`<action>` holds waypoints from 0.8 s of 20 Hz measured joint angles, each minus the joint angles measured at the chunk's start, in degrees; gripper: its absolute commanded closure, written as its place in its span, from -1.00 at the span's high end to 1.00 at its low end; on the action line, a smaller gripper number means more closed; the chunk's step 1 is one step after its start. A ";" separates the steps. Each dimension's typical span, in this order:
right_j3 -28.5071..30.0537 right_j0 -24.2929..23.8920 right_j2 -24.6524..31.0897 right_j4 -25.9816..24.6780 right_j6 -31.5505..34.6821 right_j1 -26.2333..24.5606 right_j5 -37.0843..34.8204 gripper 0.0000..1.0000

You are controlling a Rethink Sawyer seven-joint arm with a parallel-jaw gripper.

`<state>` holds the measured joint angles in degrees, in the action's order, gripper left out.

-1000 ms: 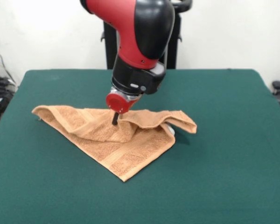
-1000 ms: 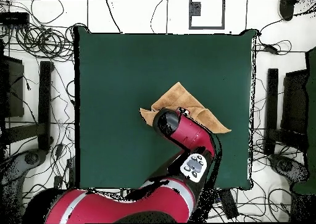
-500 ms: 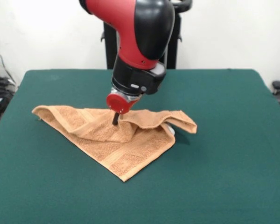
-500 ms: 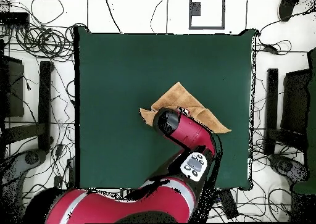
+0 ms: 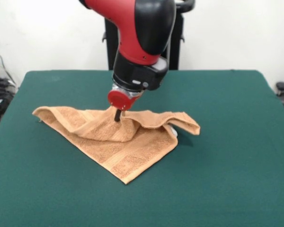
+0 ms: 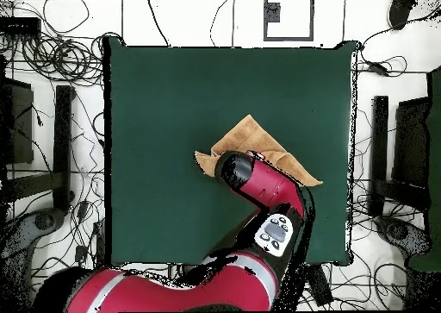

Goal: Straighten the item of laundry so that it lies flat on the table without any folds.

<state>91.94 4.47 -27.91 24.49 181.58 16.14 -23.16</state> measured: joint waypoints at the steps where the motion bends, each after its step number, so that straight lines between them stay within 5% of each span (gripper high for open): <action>1: 0.07 -0.15 0.12 -0.78 0.00 0.97 -0.43 -1.00; 16: 1.37 -2.84 2.69 -4.08 0.00 6.54 -0.90 -1.00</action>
<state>93.31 1.63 -25.22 20.41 181.58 22.68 -24.06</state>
